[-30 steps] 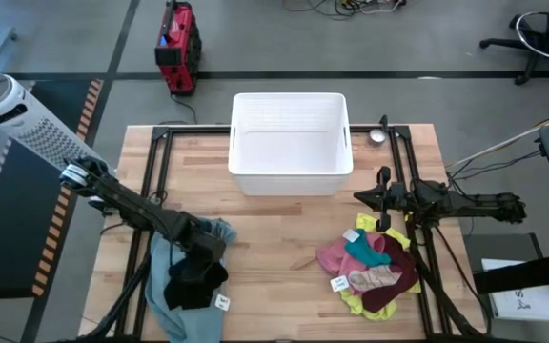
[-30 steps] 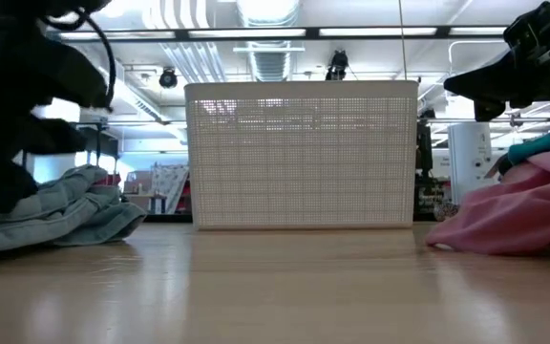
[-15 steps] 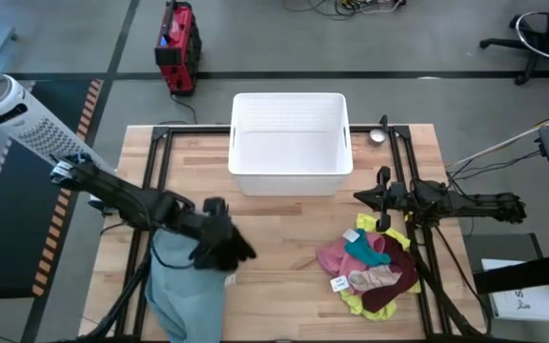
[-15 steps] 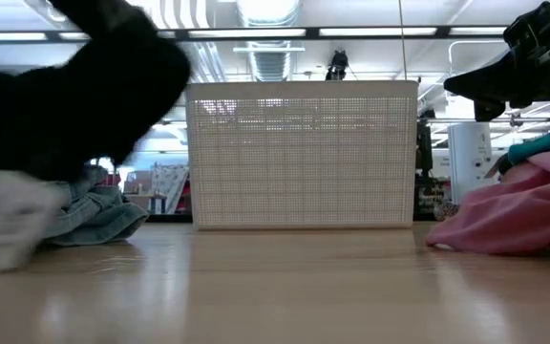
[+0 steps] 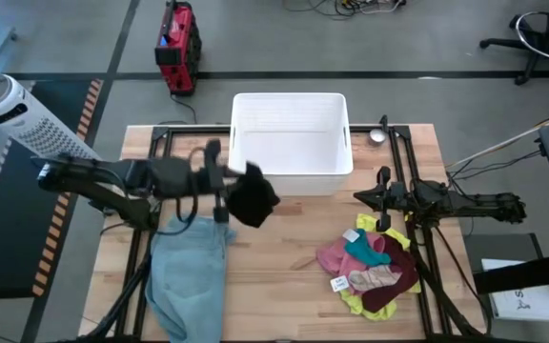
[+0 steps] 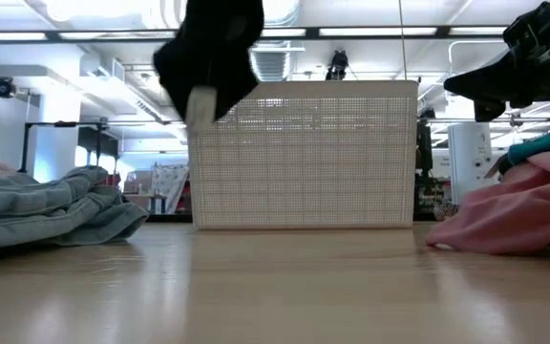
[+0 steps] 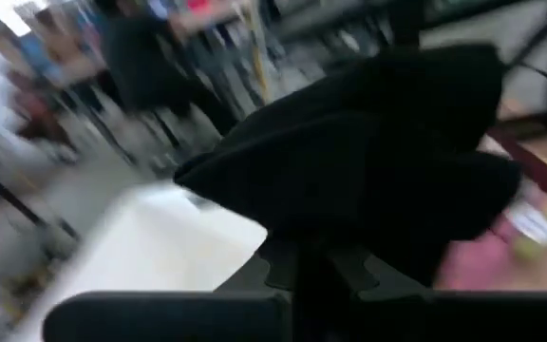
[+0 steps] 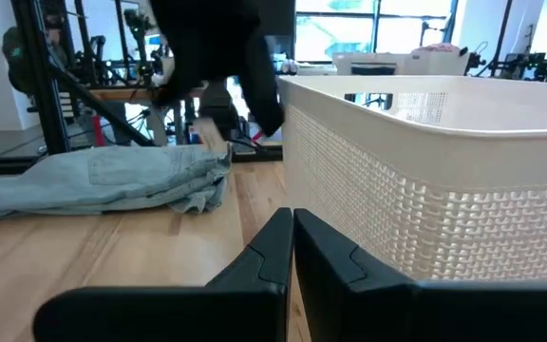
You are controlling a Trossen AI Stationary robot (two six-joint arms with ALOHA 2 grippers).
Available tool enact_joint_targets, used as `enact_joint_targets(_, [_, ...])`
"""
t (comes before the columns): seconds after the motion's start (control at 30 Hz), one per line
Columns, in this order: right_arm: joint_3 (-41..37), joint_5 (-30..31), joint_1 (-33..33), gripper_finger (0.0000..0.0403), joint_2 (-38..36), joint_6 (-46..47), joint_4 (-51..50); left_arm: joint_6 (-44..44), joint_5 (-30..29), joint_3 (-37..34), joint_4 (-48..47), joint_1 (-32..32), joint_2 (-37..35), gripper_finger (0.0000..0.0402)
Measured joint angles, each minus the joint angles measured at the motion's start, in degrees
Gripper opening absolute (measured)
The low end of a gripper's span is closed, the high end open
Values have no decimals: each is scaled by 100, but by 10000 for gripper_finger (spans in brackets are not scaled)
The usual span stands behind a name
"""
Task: Sort clothes
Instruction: Put the black underwear into the white laundry bin
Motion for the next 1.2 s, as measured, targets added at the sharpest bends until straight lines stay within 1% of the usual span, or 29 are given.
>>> enact_joint_targets(0.1, [1,2,-1,0,-1,-16,2,542,606,0,550,529,-19,1])
enact_joint_targets(0.2, [1,0,-1,0,-1,-13,4,807,1326,0,1166,1212,97,1])
enact_joint_targets(0.27, [0,2,0,0,-1,-12,2,833,1864,0,1634,1711,237,1])
enact_joint_targets(0.37, [1,2,1,0,-1,-11,4,751,2702,0,2353,2472,511,1])
enact_joint_targets(0.47, [-1,2,1,0,-1,-13,4,438,3376,0,3026,3142,799,1])
enact_joint_targets(0.6, [-1,2,1,0,0,-19,4,-54,4057,0,3651,3697,1270,1])
enact_joint_targets(0.73, [-1,2,1,0,0,-20,7,-172,4202,0,4029,3858,1778,1])
enact_joint_targets(0.83, [-1,2,1,0,-1,-20,5,-178,4205,123,3973,3870,2188,1])
enact_joint_targets(0.93, [1,2,1,0,-1,-18,4,-139,4207,432,3509,3868,2639,1])
enact_joint_targets(1.03, [1,4,0,0,-1,-18,7,-103,4207,913,2721,3868,3093,3])
enact_joint_targets(1.2, [-1,4,1,0,1,-16,7,-91,4124,1815,1365,3867,3746,27])
